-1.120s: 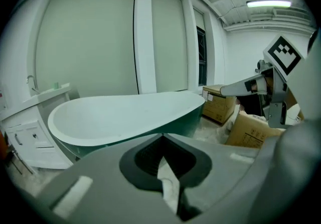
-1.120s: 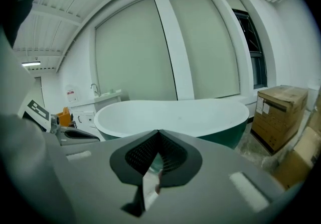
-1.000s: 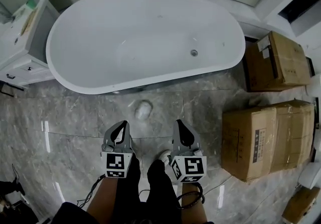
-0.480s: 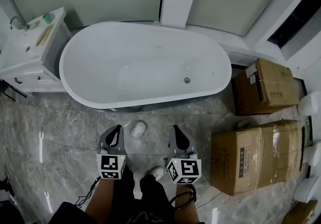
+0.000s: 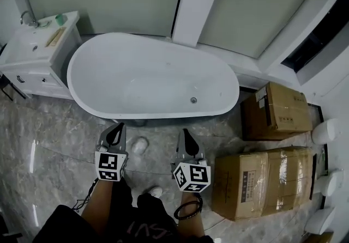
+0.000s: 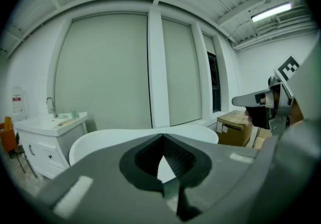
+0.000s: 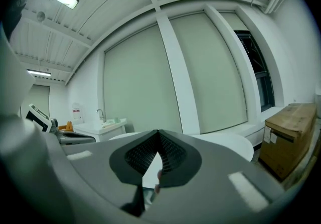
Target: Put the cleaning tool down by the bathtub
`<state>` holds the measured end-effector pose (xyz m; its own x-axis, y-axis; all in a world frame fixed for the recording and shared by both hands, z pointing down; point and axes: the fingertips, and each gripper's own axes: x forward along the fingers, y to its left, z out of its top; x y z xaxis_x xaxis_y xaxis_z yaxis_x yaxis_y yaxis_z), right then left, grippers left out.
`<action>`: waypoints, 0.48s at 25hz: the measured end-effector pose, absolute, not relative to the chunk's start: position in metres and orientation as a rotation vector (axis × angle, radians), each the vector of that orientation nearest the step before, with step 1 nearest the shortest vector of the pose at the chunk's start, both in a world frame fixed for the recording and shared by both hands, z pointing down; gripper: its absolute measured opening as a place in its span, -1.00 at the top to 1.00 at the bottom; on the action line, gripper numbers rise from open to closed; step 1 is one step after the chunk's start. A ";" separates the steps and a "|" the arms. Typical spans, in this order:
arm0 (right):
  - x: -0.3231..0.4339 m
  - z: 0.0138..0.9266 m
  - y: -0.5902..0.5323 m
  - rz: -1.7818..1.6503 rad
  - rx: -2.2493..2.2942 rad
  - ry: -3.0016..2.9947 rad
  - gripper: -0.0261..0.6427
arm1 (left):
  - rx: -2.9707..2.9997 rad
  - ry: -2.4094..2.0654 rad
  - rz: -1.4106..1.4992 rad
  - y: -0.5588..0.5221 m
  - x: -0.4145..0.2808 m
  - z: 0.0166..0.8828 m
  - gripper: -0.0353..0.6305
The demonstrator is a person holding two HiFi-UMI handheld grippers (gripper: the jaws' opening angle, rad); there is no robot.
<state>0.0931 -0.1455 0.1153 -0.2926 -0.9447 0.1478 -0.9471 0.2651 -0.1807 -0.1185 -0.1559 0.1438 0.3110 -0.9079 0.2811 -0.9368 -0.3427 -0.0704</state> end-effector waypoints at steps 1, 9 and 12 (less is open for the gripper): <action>0.094 0.108 -0.148 0.357 1.867 -2.502 0.85 | 2.469 -1.740 0.413 -0.157 -0.118 0.138 0.89; 0.095 0.058 -0.158 0.241 1.844 -2.544 0.86 | 2.569 -1.770 0.399 -0.168 -0.110 0.081 0.89; 0.090 0.045 -0.156 0.215 1.832 -2.555 0.86 | 2.570 -1.766 0.378 -0.167 -0.111 0.062 0.89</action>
